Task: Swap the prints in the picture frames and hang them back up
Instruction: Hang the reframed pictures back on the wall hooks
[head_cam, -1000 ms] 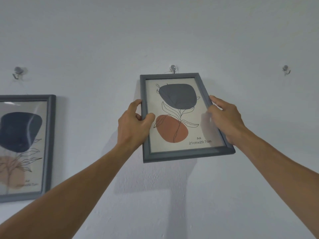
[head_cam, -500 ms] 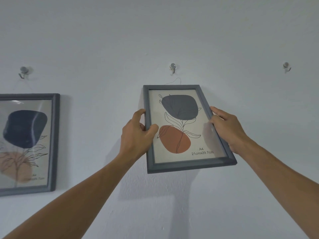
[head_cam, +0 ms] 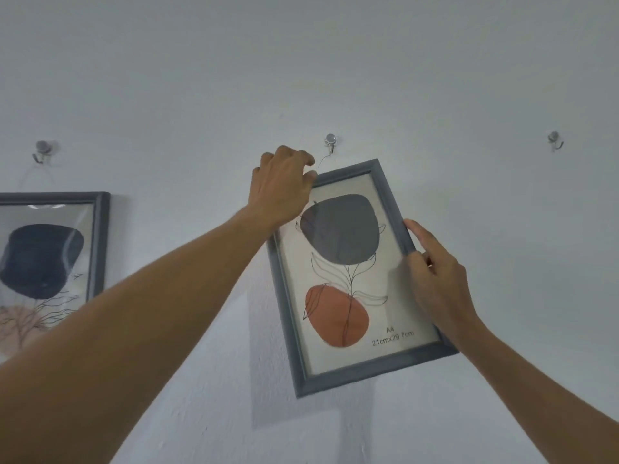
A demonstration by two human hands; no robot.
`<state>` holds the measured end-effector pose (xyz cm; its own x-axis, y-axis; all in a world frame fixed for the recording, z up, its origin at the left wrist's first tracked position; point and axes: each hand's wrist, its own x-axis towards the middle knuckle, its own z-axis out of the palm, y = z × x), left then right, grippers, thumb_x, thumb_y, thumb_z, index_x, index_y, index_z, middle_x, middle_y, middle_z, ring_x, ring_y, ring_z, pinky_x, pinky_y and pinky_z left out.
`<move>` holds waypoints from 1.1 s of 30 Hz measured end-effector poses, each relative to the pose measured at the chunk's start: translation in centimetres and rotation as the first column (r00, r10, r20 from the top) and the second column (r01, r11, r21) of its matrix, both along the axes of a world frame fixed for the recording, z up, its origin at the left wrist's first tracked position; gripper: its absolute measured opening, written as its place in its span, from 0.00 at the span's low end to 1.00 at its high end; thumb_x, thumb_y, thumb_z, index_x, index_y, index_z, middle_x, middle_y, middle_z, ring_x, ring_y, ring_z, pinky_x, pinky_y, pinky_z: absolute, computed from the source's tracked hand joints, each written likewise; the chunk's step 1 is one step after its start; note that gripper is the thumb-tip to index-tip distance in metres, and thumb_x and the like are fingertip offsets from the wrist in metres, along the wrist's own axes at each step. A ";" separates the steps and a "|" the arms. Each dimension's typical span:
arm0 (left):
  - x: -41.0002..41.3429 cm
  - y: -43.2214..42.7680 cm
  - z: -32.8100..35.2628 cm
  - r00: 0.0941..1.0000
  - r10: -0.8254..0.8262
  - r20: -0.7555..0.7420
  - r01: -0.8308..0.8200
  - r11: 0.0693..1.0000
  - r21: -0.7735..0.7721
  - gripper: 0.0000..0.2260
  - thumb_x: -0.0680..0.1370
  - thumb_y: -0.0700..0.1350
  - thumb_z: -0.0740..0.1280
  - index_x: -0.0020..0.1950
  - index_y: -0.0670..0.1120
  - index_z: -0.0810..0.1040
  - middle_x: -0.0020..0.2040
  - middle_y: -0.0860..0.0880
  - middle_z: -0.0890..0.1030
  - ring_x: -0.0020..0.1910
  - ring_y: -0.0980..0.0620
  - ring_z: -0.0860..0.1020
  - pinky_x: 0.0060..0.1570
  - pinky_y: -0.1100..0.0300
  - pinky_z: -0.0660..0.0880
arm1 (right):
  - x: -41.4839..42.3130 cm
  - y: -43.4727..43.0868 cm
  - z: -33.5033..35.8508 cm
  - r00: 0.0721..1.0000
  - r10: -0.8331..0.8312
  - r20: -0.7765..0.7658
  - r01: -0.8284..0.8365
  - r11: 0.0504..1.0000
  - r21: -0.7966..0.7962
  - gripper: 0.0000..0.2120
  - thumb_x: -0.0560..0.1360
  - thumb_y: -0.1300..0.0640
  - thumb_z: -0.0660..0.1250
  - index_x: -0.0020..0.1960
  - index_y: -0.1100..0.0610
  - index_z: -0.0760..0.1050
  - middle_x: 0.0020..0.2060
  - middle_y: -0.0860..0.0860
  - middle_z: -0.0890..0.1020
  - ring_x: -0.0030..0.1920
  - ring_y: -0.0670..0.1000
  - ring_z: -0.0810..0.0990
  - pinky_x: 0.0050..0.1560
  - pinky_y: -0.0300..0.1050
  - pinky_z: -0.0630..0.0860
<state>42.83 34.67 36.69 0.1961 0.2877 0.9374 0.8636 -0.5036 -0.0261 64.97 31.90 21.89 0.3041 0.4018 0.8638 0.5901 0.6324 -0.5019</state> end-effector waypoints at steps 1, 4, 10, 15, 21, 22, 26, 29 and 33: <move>0.2 0.3 0.4 1.000 -0.009 0.001 0.009 0.999 -0.040 0.16 0.83 0.51 0.59 0.69 0.48 0.74 0.67 0.45 0.75 0.66 0.40 0.70 0.64 0.46 0.68 | 0.1 0.2 -0.6 1.000 0.007 0.000 -0.007 1.000 0.009 0.26 0.80 0.61 0.55 0.71 0.39 0.69 0.26 0.44 0.70 0.28 0.44 0.68 0.32 0.36 0.69; 0.6 1.0 0.4 0.999 -0.041 -0.002 0.040 0.994 -0.100 0.14 0.83 0.52 0.58 0.53 0.46 0.79 0.49 0.47 0.81 0.56 0.39 0.76 0.51 0.50 0.72 | 0.3 1.3 -2.3 0.998 0.047 -0.034 -0.046 0.998 0.032 0.27 0.79 0.63 0.56 0.70 0.37 0.70 0.25 0.44 0.70 0.28 0.44 0.67 0.33 0.40 0.70; 0.9 1.9 -1.0 0.968 -0.199 0.155 0.223 0.963 -0.150 0.16 0.83 0.52 0.59 0.43 0.47 0.81 0.39 0.51 0.80 0.43 0.47 0.77 0.44 0.57 0.72 | -0.4 3.6 -5.2 0.988 0.091 -0.127 -0.082 0.994 0.072 0.29 0.72 0.56 0.54 0.71 0.40 0.70 0.27 0.42 0.71 0.30 0.46 0.69 0.34 0.41 0.71; 1.0 2.0 -1.0 0.840 -0.260 0.477 0.415 0.873 -0.256 0.14 0.82 0.49 0.61 0.42 0.50 0.83 0.41 0.58 0.82 0.42 0.57 0.76 0.38 0.64 0.72 | -1.5 4.5 -7.0 0.986 0.099 -0.134 -0.079 0.985 0.151 0.28 0.75 0.58 0.53 0.73 0.46 0.70 0.35 0.40 0.73 0.35 0.45 0.73 0.39 0.30 0.70; 0.6 2.1 -1.3 0.834 -0.245 0.494 0.412 0.872 -0.263 0.13 0.81 0.50 0.61 0.46 0.47 0.83 0.41 0.55 0.85 0.49 0.52 0.80 0.54 0.55 0.77 | -2.2 5.2 -7.5 0.981 0.134 -0.140 -0.111 0.981 0.161 0.27 0.77 0.57 0.54 0.75 0.48 0.68 0.52 0.46 0.81 0.41 0.46 0.76 0.44 0.33 0.73; 0.7 1.9 -1.3 0.841 -0.266 0.471 0.419 0.871 -0.256 0.13 0.81 0.51 0.61 0.49 0.46 0.82 0.42 0.55 0.85 0.51 0.52 0.80 0.55 0.55 0.77 | -2.1 5.3 -7.6 0.977 0.141 -0.158 -0.117 0.981 0.152 0.27 0.76 0.57 0.54 0.75 0.47 0.68 0.51 0.45 0.81 0.41 0.46 0.76 0.44 0.32 0.73; 0.7 1.2 -1.3 0.888 -0.260 0.379 0.347 0.920 -0.181 0.17 0.81 0.57 0.61 0.64 0.49 0.77 0.56 0.50 0.83 0.58 0.48 0.79 0.62 0.49 0.74 | -2.0 5.4 -7.7 0.958 0.175 -0.228 -0.148 0.981 0.128 0.27 0.76 0.56 0.53 0.74 0.45 0.69 0.48 0.45 0.80 0.40 0.44 0.75 0.45 0.34 0.73; 0.2 1.0 -2.7 0.952 -0.160 0.262 0.180 0.982 -0.057 0.18 0.82 0.55 0.60 0.69 0.49 0.72 0.61 0.50 0.80 0.61 0.48 0.76 0.64 0.48 0.70 | -1.8 5.1 -6.7 0.945 0.182 -0.271 -0.160 0.982 0.101 0.28 0.75 0.54 0.53 0.74 0.43 0.68 0.52 0.46 0.81 0.41 0.43 0.74 0.42 0.32 0.73; -0.6 1.5 -5.9 0.974 -0.077 0.215 0.063 0.996 0.071 0.18 0.81 0.51 0.62 0.70 0.49 0.71 0.66 0.44 0.72 0.65 0.42 0.70 0.62 0.46 0.70 | -1.0 4.8 -4.3 0.962 0.094 -0.257 -0.066 0.991 0.116 0.25 0.79 0.54 0.55 0.76 0.47 0.66 0.67 0.45 0.77 0.50 0.47 0.77 0.52 0.40 0.79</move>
